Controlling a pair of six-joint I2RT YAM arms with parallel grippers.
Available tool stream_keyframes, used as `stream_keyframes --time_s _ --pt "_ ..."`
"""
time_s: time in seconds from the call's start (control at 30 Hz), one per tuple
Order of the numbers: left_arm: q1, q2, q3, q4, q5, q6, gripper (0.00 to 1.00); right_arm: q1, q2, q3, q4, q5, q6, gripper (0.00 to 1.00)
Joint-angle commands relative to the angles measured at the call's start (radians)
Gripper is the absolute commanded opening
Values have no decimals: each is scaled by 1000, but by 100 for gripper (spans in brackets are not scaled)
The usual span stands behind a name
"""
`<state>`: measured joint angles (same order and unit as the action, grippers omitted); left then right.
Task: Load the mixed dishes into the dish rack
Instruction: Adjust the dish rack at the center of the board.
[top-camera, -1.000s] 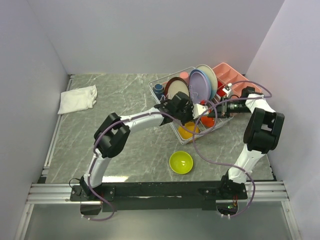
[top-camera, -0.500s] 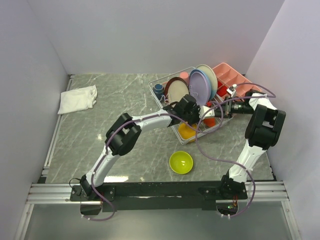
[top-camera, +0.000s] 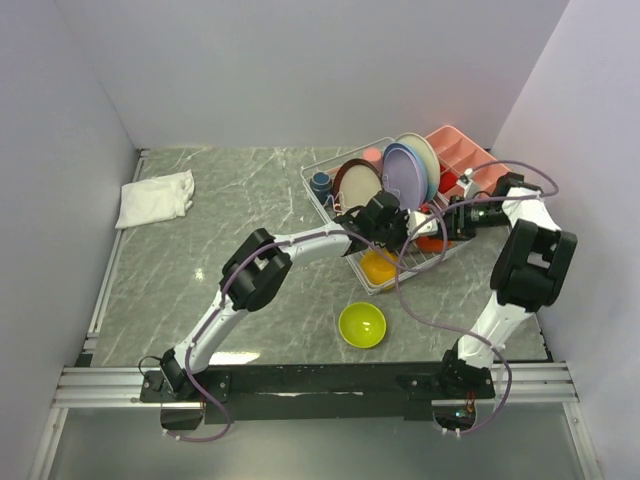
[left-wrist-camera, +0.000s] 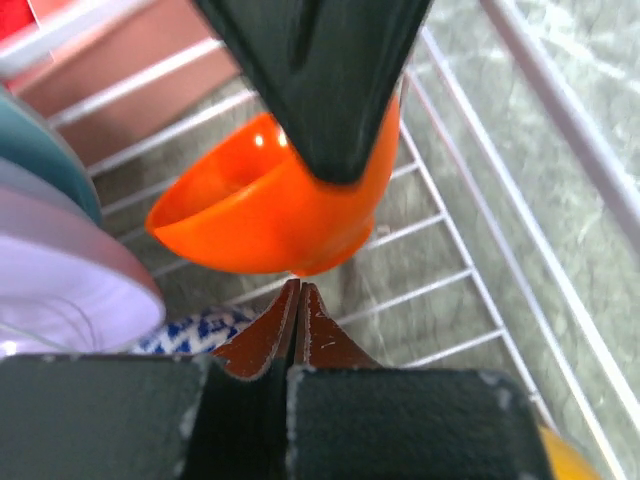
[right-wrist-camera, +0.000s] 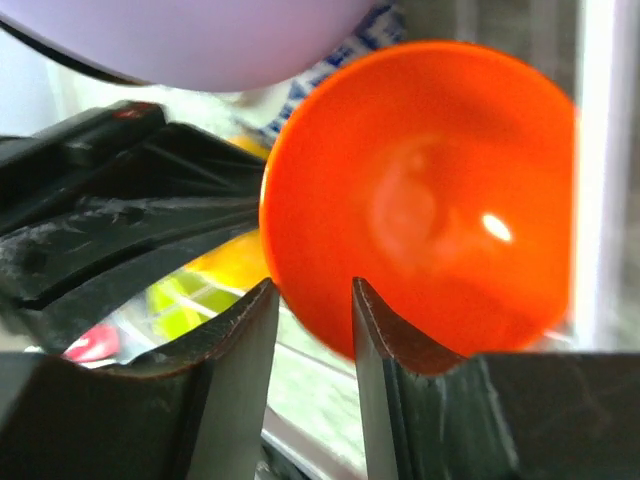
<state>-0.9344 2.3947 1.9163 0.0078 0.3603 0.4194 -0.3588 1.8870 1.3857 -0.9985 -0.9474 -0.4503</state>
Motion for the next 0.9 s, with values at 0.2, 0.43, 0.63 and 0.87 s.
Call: stream_keyframes --time_s 0.2,0.43,0.63,0.87 --pt "-34 17 58 57 -6 -10 1 -16 -255 -82 152 343 13 24" --pt "-35 18 53 73 -14 -10 1 -3 -310 -112 120 220 -48 40" --pt "-37 49 98 127 -24 -24 1 11 -330 -132 75 226 -151 39" --pt "-40 77 147 195 -37 -34 1 23 -338 -137 98 232 -156 40"
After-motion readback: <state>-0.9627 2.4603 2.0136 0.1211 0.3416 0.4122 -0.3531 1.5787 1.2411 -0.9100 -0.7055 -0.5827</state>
